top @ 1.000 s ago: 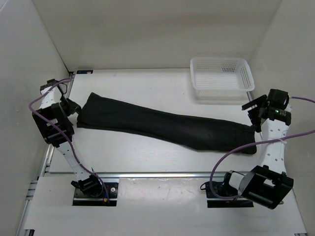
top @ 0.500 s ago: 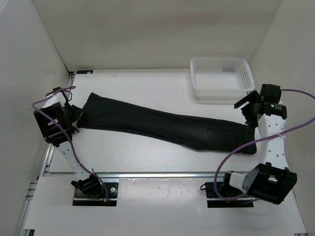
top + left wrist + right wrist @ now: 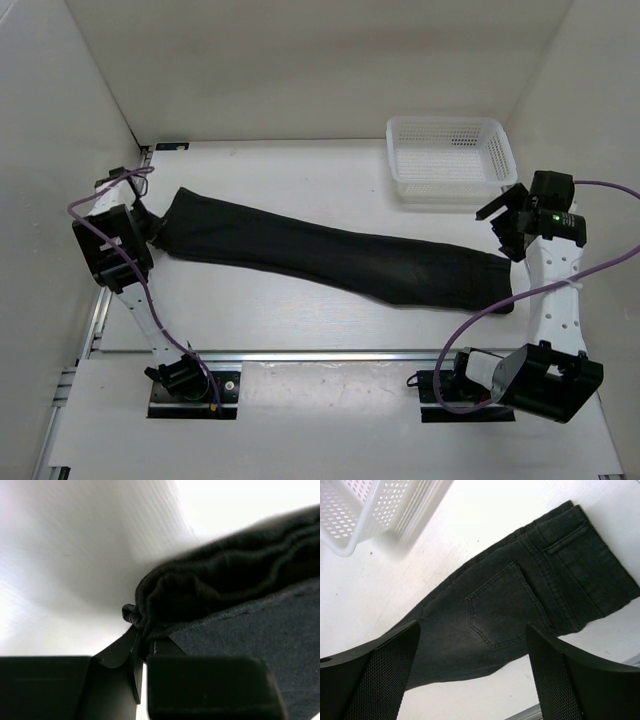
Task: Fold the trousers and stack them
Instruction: Fold the trousers
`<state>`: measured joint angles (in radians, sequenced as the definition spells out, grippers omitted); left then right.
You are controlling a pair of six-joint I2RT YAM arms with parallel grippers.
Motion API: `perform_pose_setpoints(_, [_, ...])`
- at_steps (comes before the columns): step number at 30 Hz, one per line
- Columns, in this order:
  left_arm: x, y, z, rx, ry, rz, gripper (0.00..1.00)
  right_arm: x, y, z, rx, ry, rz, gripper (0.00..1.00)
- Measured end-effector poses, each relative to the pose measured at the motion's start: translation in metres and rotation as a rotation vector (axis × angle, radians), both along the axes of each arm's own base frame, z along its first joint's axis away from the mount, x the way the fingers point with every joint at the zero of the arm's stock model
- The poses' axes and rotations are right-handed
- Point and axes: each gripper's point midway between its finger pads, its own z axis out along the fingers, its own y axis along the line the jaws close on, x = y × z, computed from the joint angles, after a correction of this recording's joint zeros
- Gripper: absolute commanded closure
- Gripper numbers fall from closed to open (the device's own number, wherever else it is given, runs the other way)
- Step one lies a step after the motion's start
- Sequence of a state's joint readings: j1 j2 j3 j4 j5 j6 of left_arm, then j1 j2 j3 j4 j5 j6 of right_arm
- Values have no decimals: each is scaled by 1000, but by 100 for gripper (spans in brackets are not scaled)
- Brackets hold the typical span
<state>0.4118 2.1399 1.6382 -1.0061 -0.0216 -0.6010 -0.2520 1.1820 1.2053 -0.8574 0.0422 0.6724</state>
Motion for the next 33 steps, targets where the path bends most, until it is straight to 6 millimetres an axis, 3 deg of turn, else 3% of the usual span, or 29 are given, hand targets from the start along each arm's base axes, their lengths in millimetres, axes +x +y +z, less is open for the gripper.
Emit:
perform_pose_setpoints(5, [10, 27, 28, 122, -12, 3, 90, -6, 2, 4, -2, -8, 0, 10])
perform_pose_setpoints(10, [31, 47, 84, 249, -113, -37, 90, -11, 3, 3, 0, -9, 2, 10])
perform_pose_setpoints(13, [39, 40, 124, 309, -186, -94, 90, -14, 6, 1, 8, -1, 6, 10])
perform_pose_setpoints(15, [47, 22, 151, 341, -237, -154, 90, -15, 7, 1, 12, -6, 11, 10])
perform_pose_setpoints(19, [60, -37, 192, 377, -334, -317, 90, -18, 8, 8, 7, -31, 16, 10])
perform_pose_setpoints(22, [58, -97, 212, 393, -378, -460, 90, -22, 9, 14, -2, -55, 21, 10])
perform_pose_setpoints(25, [41, -164, 219, 390, -410, -603, 90, -25, 10, 16, -10, -67, 27, 10])
perform_pose_setpoints(28, [5, -228, 209, 346, -402, -732, 90, -28, 10, 15, -15, -65, 33, 10])
perform_pose_setpoints(29, [-9, -247, 203, 329, -394, -770, 84, -29, 10, 13, -15, -61, 34, 10])
perform_pose_setpoints(30, [-23, -264, 196, 310, -380, -806, 61, -29, 11, 11, -14, -56, 35, 10])
perform_pose_setpoints(31, [-36, -279, 187, 290, -362, -847, 29, -30, 11, 9, -15, -52, 37, 10])
perform_pose_setpoints(32, [-48, -294, 177, 265, -347, -883, 6, -32, 11, 7, -15, -48, 39, 10])
perform_pose_setpoints(33, [-61, -308, 165, 238, -315, -916, 1, -33, 12, 5, -14, -44, 41, 10])
